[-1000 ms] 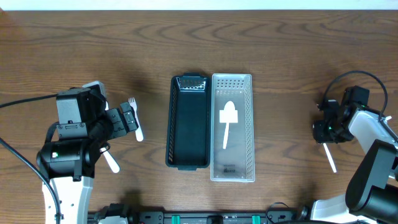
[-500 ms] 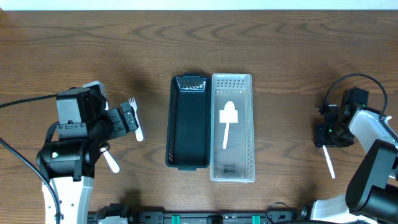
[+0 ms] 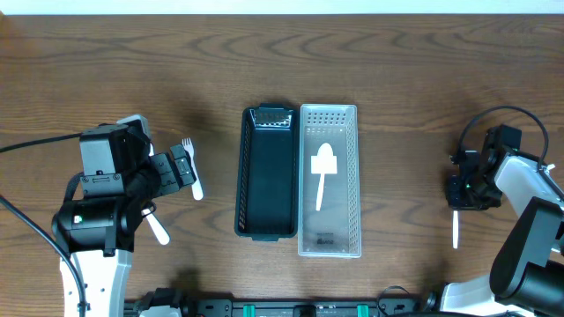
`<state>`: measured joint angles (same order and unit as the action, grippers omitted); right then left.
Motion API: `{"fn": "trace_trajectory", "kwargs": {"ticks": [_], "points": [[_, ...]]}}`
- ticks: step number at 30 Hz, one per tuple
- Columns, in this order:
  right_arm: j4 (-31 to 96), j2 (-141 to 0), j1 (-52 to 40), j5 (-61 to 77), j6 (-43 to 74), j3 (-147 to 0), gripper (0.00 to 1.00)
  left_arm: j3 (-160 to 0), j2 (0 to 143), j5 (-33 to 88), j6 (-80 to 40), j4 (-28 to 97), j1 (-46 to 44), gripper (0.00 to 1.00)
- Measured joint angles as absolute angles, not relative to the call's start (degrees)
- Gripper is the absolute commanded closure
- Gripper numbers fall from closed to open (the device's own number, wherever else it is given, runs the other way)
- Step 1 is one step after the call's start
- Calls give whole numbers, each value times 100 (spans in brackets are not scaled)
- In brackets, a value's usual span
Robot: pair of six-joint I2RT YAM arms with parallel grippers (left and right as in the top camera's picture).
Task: Pack container
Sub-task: 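Lower the right gripper and grasp another white spoon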
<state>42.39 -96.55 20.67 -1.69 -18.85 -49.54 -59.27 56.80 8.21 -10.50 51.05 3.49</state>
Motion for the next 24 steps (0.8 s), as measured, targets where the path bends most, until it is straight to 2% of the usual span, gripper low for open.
{"fn": "trace_trajectory", "kwargs": {"ticks": [4, 13, 24], "points": [[4230, -9655, 2067, -187, -1868, -4952, 82, -5927, 5680, 821, -1050, 5105, 349, 2], [4134, -9651, 2067, -283, -1868, -4947, 97, -5927, 5680, 821, -1050, 5105, 349, 2], [3929, -9651, 2067, -333, -1865, -4943, 99, -5927, 5680, 823, -1050, 5105, 349, 2]]}}
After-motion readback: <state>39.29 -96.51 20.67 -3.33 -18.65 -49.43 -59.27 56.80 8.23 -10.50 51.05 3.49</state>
